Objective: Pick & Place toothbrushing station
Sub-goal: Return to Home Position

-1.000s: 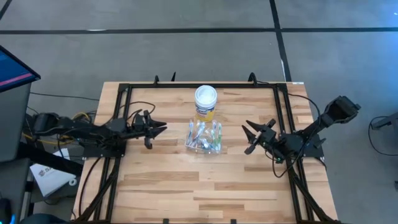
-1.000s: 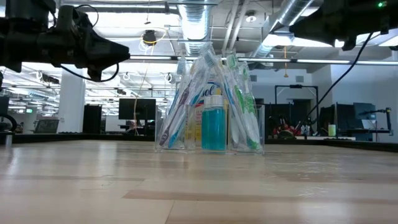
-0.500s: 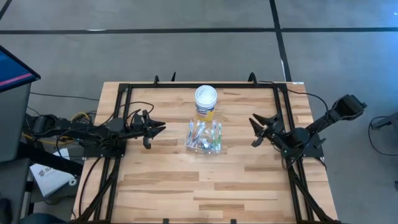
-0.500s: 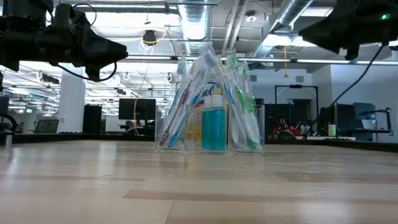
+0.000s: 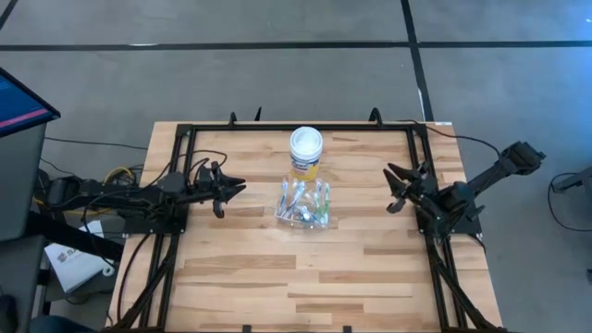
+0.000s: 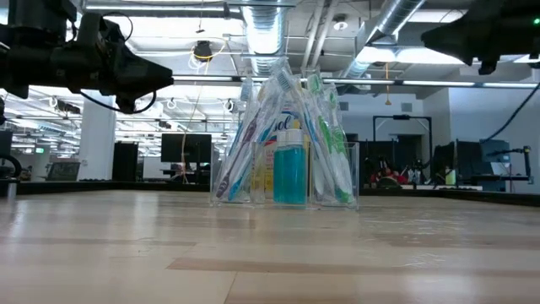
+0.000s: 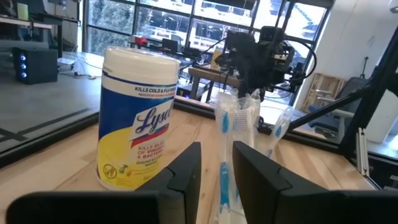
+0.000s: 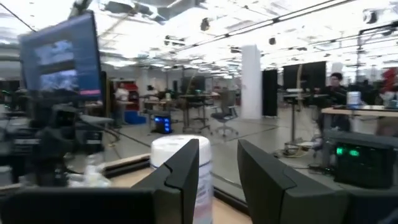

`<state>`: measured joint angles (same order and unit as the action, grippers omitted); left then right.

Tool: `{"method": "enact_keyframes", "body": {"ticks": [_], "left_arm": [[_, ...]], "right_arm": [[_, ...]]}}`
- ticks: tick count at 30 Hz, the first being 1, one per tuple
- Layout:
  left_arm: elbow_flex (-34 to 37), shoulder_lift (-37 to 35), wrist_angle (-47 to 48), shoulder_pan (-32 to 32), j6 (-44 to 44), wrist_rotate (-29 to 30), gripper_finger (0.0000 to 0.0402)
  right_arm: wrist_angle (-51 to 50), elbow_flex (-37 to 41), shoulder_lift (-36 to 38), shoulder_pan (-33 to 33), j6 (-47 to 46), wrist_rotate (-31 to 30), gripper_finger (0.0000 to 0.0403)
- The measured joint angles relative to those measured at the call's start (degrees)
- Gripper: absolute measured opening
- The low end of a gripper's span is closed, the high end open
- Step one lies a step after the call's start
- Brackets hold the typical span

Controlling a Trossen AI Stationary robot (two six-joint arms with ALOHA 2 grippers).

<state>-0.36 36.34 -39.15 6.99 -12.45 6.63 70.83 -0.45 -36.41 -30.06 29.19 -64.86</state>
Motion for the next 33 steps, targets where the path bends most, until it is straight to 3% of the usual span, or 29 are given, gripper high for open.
{"method": "enact_keyframes", "body": {"ticks": [7, 9, 11, 20, 25, 33], "left_arm": [[0.0, 0.02, 0.0, 0.72, 0.0, -0.06, 0.0085], [0.0, 0.02, -0.03, 0.72, 0.02, -0.06, 0.0085], [0.0, 0.02, -0.04, 0.72, 0.03, -0.06, 0.0085], [0.0, 0.02, -0.16, 0.72, 0.11, -0.06, 0.0085], [0.0, 0.02, -0.14, 0.72, 0.67, -0.07, 0.0085], [0.0, -1.57, -0.32, 0.72, 2.58, -0.36, 0.0085]], "right_arm": [[-14.54, 0.0, 11.32, 1.44, -6.55, 16.91, 0.0101], [-20.52, -0.34, 13.3, 3.18, -8.95, 17.96, 0.0101], [-26.59, -1.43, 13.94, 6.01, -12.15, 19.56, 0.0101], [-41.1, -2.43, 16.04, 23.49, -25.35, 36.82, 0.0101], [-43.75, -2.51, 17.42, 30.71, -27.75, 42.13, 0.0101], [-51.67, -2.56, 22.1, 31.62, -27.6, 43.87, 0.0101]]}}
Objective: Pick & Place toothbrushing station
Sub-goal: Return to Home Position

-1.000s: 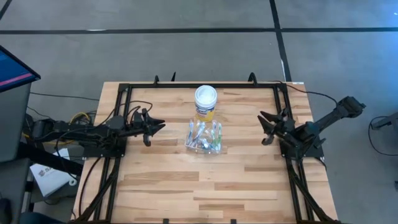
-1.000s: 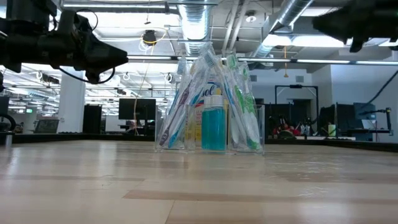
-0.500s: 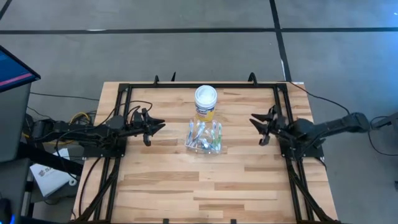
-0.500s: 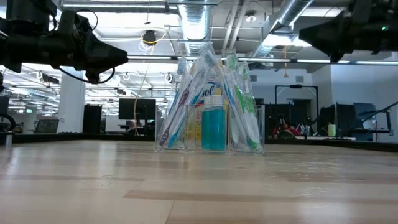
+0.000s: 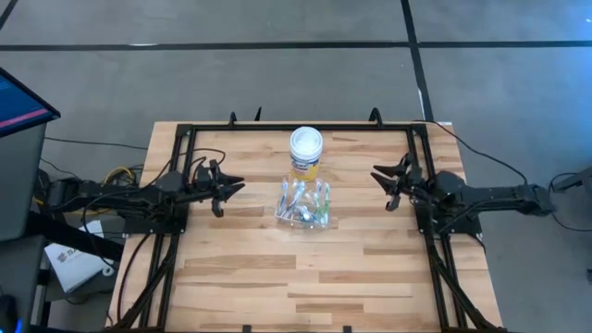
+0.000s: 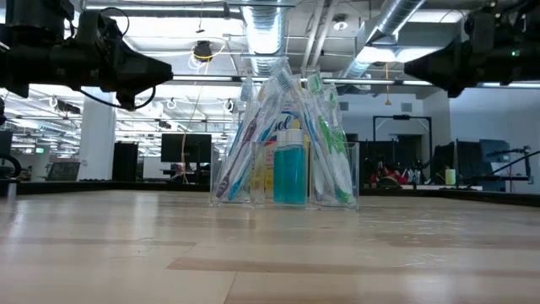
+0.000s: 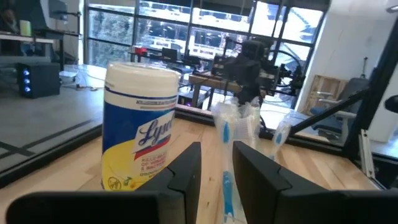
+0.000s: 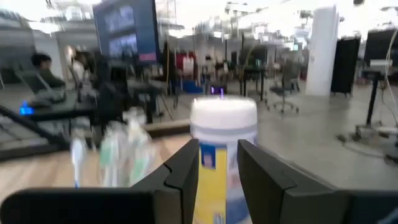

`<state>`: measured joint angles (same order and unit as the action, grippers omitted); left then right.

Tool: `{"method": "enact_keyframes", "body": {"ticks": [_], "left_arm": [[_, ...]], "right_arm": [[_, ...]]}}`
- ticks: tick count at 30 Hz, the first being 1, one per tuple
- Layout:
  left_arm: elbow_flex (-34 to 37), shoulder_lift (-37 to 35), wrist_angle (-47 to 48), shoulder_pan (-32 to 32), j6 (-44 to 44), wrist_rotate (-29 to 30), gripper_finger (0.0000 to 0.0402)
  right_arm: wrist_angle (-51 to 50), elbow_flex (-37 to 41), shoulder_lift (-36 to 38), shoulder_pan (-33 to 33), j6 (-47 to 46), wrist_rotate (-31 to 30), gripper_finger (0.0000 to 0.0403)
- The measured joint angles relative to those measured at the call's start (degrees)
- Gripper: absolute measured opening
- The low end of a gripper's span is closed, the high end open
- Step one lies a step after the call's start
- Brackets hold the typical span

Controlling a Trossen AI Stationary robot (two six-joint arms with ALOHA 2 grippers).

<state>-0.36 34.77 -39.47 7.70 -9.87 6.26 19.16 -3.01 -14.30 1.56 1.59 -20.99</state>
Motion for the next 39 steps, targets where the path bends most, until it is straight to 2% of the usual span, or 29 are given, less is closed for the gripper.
{"method": "enact_keyframes", "body": {"ticks": [8, 17, 26, 30, 35, 39], "left_arm": [[0.0, -2.16, 1.21, -0.02, -0.88, -2.48, 0.0085], [0.0, -2.17, 1.72, -0.02, -0.9, -3.56, 0.0085], [0.0, -3.15, 2.45, -0.02, -0.67, -4.85, 0.0085], [0.0, -7.31, 4.9, -0.02, -0.59, -5.49, 0.0085], [0.0, -15.38, 14.07, 0.22, -0.56, -5.43, 0.0085], [0.0, -21.84, 21.13, 0.22, -0.48, -4.7, 0.0085]], "right_arm": [[-11.95, 0.0, 7.23, -2.71, -3.13, -2.87, 0.0101], [-20.55, 0.0, 12.94, -11.53, -4.88, -13.09, 0.0101], [-20.65, 0.0, 14.14, -23.15, -2.91, -24.67, 0.0101], [-20.56, -0.18, 14.14, -28.73, -0.37, -30.16, 0.0101], [-20.46, -2.65, 14.14, -35.81, 3.18, -34.54, 0.0101], [-20.47, -3.8, 14.14, -40.46, 4.91, -40.58, 0.0101]]}}
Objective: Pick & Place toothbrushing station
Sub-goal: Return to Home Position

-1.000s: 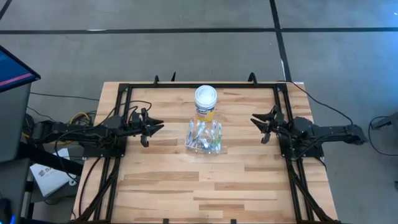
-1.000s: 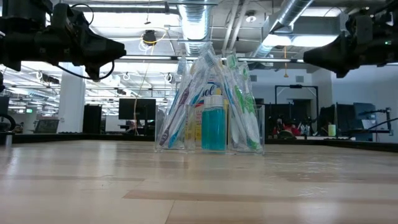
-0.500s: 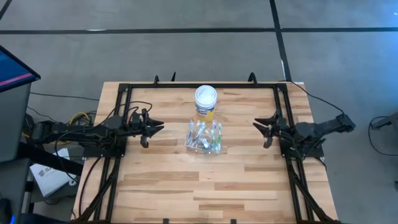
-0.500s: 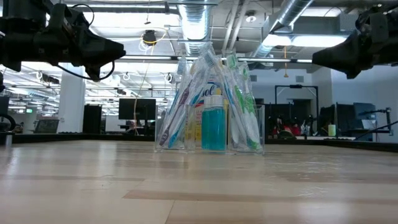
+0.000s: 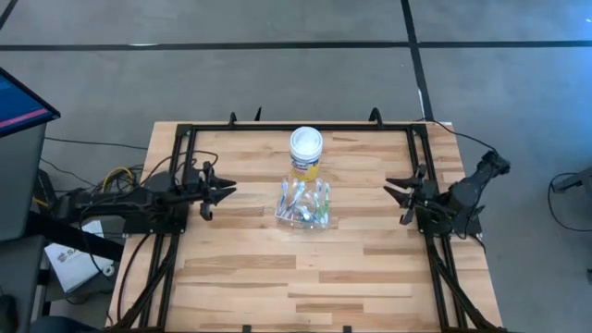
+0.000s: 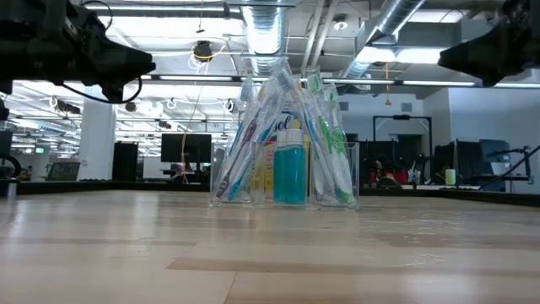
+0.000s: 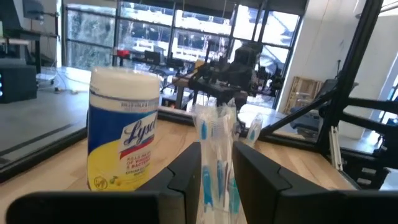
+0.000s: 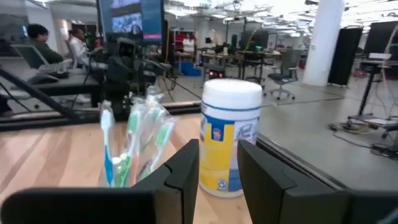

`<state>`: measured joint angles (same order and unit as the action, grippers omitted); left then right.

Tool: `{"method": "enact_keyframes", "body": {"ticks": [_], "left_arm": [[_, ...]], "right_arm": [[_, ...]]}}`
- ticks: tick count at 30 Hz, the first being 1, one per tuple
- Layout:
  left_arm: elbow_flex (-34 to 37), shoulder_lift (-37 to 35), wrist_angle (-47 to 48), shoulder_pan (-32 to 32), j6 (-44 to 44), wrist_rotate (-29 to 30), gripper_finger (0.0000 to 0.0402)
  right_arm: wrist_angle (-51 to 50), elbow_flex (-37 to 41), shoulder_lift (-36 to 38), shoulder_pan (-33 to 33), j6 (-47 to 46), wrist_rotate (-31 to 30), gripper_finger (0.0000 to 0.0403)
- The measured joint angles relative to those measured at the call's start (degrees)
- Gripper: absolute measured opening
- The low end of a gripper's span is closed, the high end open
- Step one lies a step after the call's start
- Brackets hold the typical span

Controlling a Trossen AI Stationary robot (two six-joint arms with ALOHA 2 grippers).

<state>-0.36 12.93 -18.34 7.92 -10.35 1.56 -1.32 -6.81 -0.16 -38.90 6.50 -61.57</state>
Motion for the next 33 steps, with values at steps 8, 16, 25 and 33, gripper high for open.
{"method": "enact_keyframes", "body": {"ticks": [8, 16, 25, 33], "left_arm": [[0.0, -6.36, 1.76, -0.02, 2.53, 0.41, 0.0085], [0.0, -5.68, 3.15, -0.02, 3.47, 0.55, 0.0085], [0.0, -5.7, 2.96, -0.02, 4.5, 0.57, 0.0085], [0.0, -5.7, 2.95, -0.02, 4.5, 0.57, 0.0085]], "right_arm": [[-1.47, 1.57, 0.02, -3.51, -3.24, -2.06, 0.0101], [-2.12, 1.71, -0.01, -2.45, -4.46, -1.45, 0.0101], [-0.48, 5.01, 0.02, 1.59, -3.32, -1.54, 0.0101], [-0.36, 5.05, 0.02, 5.08, -2.78, -1.34, 0.0101]]}}
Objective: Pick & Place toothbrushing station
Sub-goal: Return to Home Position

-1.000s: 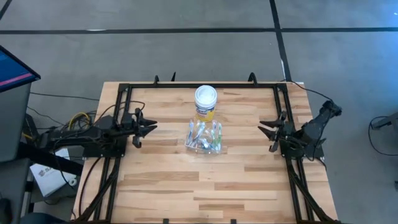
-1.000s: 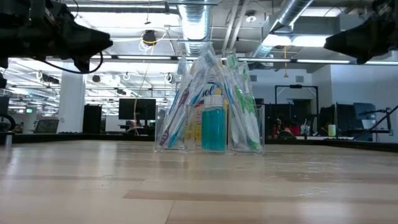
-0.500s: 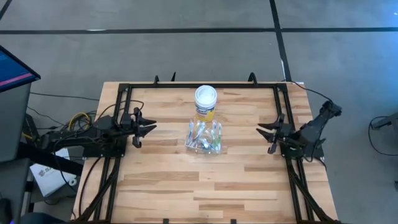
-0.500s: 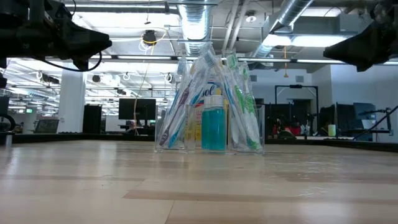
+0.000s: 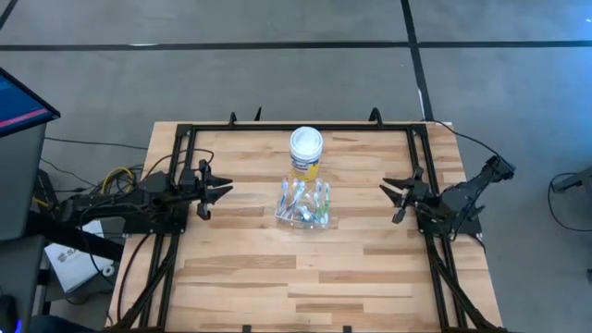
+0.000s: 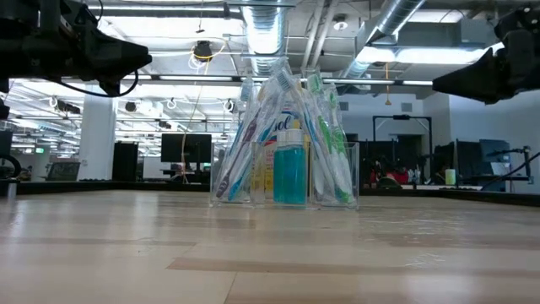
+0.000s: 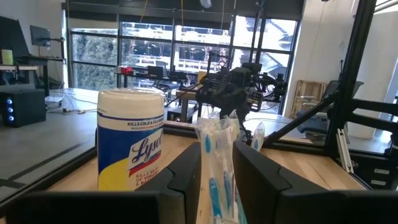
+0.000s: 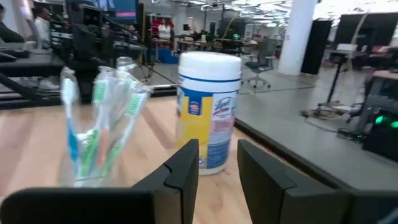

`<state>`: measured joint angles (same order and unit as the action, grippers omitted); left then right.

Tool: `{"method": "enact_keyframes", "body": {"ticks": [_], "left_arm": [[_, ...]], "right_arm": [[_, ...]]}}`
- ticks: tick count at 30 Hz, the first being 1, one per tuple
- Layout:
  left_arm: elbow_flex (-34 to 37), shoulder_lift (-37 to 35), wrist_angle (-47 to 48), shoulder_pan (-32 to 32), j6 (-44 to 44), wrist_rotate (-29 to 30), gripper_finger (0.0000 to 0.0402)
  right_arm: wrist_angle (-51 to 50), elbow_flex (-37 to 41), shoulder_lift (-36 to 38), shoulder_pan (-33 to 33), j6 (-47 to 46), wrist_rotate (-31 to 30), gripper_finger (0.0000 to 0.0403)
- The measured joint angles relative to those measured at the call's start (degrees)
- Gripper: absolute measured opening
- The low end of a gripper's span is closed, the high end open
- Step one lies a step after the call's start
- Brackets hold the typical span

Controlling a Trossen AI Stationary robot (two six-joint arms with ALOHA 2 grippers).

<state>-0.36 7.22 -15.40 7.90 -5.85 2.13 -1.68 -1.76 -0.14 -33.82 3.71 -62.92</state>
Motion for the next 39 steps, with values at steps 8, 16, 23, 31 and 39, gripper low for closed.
{"method": "enact_keyframes", "body": {"ticks": [8, 16, 23, 31, 39], "left_arm": [[0.0, 0.0, -0.04, 0.0, 0.0, 0.0, 0.0085], [0.0, 0.0, -0.13, 0.0, -0.37, 0.0, 0.0085], [0.0, 0.0, -0.33, 0.0, -0.39, 0.0, 0.0085], [0.0, 0.0, -0.57, 0.0, -0.42, 0.0, 0.0085], [0.0, 0.0, -0.63, 0.0, -0.42, 0.0, 0.0085]], "right_arm": [[0.05, 0.07, 0.0, 7.01, 2.29, -0.2, 0.0101], [0.03, 0.07, 0.0, 12.64, 2.24, -0.22, 0.0101], [0.03, 0.07, 0.0, 14.32, -2.13, -0.19, 0.0101], [0.03, 0.07, -0.01, 14.48, -2.24, -0.18, 0.0101], [0.0, 0.06, 0.0, 14.47, -2.24, -0.17, 0.0101]]}}
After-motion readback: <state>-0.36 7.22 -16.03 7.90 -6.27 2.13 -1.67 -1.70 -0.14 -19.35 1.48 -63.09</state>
